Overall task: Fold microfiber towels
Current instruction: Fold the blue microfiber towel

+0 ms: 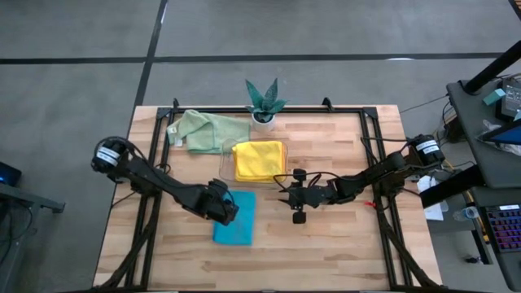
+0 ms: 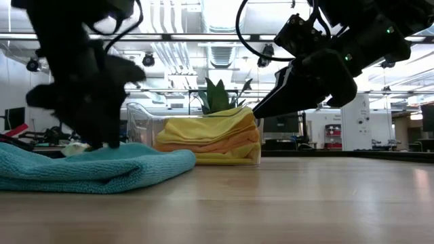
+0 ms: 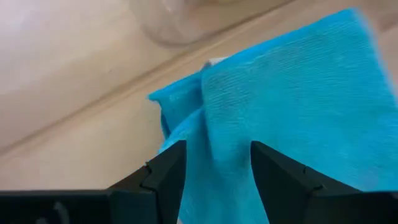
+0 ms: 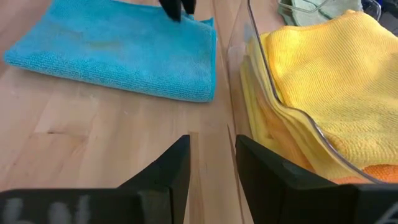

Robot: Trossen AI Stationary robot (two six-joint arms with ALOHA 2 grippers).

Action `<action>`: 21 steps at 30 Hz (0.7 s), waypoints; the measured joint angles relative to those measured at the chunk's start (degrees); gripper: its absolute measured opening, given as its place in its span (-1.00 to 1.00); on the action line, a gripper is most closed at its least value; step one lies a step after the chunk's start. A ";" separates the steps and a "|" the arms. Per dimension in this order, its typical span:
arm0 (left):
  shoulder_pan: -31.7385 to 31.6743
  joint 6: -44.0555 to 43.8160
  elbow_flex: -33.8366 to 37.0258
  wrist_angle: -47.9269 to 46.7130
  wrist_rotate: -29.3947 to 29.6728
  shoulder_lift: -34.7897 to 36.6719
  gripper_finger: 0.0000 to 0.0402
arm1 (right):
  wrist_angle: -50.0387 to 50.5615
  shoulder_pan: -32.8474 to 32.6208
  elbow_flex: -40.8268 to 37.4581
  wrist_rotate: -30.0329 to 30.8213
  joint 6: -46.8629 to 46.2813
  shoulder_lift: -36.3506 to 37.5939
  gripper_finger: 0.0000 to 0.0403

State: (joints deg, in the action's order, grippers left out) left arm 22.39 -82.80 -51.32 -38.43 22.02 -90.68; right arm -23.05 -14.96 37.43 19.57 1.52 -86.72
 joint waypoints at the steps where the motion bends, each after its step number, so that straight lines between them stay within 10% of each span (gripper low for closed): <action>1: 0.00 -0.36 0.64 1.52 0.00 -0.49 -0.18 | -0.02 0.00 0.00 0.00 0.04 0.00 -0.41; 21: 0.13 6.11 -0.35 15.40 0.69 -1.77 -0.18 | 0.09 0.00 -0.07 -0.02 -0.44 0.00 -0.41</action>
State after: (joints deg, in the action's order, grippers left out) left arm 22.52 -76.69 -51.67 -23.03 22.71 -92.44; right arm -22.96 -14.96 37.36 19.55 1.08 -86.72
